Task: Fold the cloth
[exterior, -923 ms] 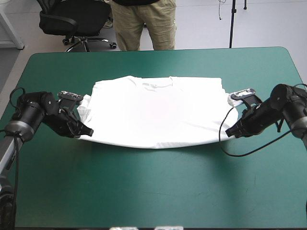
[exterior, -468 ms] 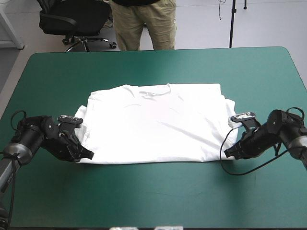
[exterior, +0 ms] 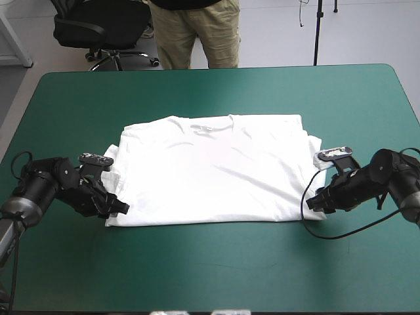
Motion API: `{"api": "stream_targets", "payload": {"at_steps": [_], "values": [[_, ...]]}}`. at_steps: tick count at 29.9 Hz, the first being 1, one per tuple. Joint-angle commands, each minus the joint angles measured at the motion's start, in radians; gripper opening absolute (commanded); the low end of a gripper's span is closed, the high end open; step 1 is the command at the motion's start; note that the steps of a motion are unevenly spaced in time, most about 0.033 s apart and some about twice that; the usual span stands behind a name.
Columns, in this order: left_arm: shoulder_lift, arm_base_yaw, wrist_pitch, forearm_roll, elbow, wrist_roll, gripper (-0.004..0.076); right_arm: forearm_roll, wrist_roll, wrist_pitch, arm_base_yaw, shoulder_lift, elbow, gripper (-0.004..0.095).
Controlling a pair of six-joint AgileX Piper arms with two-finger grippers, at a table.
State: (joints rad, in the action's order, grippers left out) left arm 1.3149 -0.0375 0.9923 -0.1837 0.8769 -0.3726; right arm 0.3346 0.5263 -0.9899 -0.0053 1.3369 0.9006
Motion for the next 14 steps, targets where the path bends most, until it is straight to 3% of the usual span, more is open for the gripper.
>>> {"api": "stream_targets", "payload": {"at_steps": [1, 5, 14], "values": [[-0.069, -0.003, -0.022, -0.016, 0.083, 0.031, 0.0398, -0.007, -0.037, 0.003, -0.004, -0.1, 0.106, 0.055], [-0.117, -0.003, -0.073, -0.022, 0.198, 0.07, 0.0398, -0.095, -0.166, 0.052, -0.004, -0.161, 0.258, 0.055], [-0.078, -0.003, -0.164, -0.105, 0.309, 0.075, 0.0398, -0.111, -0.168, 0.091, -0.004, -0.005, 0.402, 0.0547]]}}
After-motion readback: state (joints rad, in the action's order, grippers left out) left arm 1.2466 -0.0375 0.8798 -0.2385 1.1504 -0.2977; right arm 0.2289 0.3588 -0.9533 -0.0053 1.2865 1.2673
